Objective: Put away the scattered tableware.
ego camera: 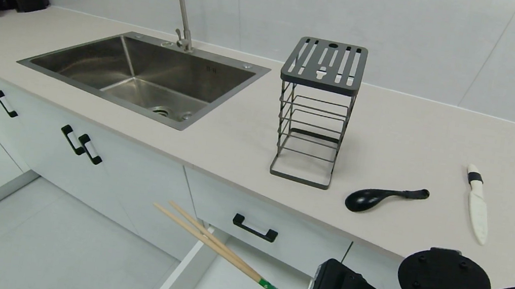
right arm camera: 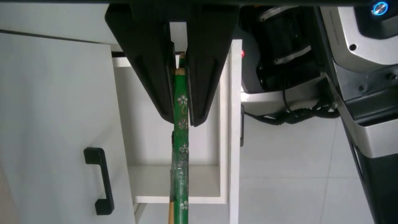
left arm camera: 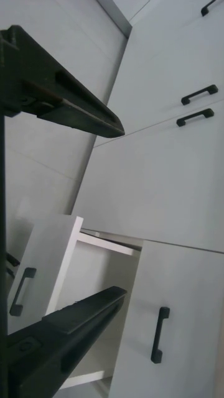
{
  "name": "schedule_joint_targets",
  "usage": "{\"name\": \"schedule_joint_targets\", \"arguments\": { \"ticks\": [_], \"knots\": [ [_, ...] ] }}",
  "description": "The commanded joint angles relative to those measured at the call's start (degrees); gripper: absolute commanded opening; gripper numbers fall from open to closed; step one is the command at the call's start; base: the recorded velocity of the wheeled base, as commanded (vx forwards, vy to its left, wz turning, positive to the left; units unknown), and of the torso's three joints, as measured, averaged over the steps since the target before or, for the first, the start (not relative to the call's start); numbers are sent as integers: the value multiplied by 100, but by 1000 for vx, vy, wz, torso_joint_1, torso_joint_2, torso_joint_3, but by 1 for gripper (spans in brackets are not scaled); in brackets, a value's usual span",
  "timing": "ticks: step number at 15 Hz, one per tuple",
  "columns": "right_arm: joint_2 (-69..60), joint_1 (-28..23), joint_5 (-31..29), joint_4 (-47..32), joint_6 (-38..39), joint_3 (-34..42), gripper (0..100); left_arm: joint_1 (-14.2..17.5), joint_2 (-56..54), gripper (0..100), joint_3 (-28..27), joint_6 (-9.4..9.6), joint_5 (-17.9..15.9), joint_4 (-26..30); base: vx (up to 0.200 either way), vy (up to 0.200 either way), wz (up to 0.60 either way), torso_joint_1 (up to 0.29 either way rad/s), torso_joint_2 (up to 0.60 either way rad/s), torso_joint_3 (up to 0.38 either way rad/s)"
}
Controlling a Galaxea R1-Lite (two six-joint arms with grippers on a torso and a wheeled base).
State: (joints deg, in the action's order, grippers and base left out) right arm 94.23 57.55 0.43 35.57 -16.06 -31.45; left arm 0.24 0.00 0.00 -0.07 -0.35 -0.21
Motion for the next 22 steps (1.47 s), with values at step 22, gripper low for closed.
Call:
{"name": "schedule_joint_targets", "arguments": {
  "ticks": [22],
  "knots": [
    [-10, 2, -16, 2, 6, 16, 0, 2, 0, 100, 0, -1, 0, 3, 0, 0, 0, -148, 275, 131]
  ]
}}
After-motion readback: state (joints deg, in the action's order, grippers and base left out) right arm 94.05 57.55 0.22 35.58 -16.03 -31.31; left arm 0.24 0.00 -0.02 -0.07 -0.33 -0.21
